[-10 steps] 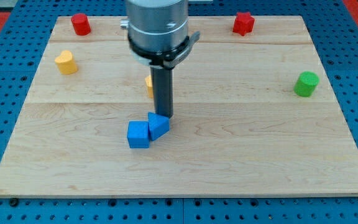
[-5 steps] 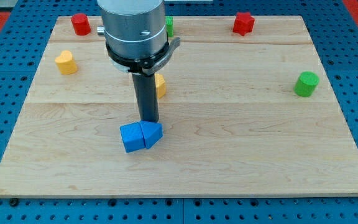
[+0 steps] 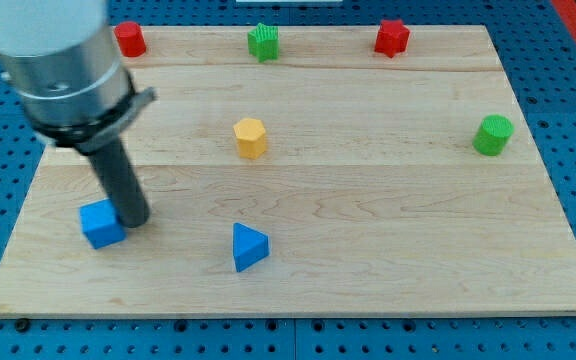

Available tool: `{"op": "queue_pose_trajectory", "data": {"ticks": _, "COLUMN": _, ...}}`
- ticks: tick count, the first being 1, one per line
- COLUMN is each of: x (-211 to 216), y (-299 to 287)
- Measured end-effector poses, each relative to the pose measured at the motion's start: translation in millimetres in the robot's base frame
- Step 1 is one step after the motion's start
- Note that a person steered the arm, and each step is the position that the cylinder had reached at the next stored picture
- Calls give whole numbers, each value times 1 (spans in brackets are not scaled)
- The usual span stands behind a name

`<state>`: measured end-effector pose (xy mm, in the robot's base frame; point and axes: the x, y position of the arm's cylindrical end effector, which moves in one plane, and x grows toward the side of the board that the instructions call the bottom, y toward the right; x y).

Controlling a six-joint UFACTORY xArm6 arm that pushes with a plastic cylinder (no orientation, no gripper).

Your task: Place the blue blocks in a horizontal line

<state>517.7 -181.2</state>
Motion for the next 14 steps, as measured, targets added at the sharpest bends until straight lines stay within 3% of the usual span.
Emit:
{"op": "queue_pose_trajectory", "data": {"ticks": 8, "x": -9, "y": -17}}
{"op": "queue_pose_trajectory", "data": {"ticks": 10, "x": 9, "y": -12}}
{"op": "queue_pose_trajectory", "data": {"ticks": 12, "x": 41, "y": 69}}
{"op": "queue_pose_trajectory", "data": {"ticks": 14, "x": 31, "y": 201}}
